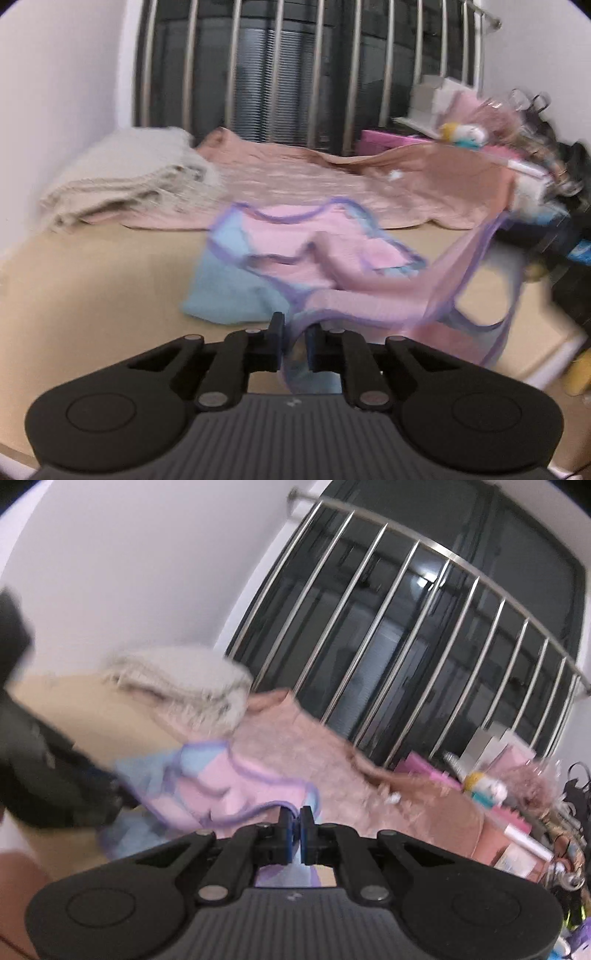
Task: Fold clothes
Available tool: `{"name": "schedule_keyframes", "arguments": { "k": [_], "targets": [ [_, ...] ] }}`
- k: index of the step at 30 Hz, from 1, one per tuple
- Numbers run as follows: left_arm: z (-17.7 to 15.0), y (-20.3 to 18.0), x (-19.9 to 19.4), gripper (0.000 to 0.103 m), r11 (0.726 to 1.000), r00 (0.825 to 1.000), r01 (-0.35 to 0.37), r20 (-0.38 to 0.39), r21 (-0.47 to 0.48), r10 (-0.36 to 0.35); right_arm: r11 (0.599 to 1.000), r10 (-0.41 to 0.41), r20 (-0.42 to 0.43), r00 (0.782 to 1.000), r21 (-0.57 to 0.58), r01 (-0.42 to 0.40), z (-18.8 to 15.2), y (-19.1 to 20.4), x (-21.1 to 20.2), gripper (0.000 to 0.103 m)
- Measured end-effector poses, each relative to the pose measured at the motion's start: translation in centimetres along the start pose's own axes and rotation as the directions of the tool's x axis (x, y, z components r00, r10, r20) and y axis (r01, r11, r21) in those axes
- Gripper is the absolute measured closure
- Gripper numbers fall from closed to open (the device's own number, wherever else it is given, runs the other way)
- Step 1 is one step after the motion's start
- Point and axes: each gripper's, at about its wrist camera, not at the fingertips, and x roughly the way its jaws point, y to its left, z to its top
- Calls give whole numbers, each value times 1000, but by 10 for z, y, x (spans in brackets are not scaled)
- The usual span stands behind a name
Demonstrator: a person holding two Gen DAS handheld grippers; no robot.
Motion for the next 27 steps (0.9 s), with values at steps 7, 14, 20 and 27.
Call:
{"name": "schedule_keyframes", "arguments": {
  "k": [7,14,20,27],
  "targets": [
    [3,9,3,101,997,997,-72,-9,-42,72,999,5,-115,993,-51,-11,-24,13,20,97],
    [16,16,-7,101,995,995,-89,40,-55,92,992,23,-187,982,-114,-45,-39,28,22,95],
    [27,21,-15,101,992,991,-104,82,-67,109,998,25,-176,984,-45,-34,-33,20,17,100],
    [96,34,-44,101,994,983,24,183,-108,-4,992,74,1,997,105,-73,15,-39,9,101]
  ]
}}
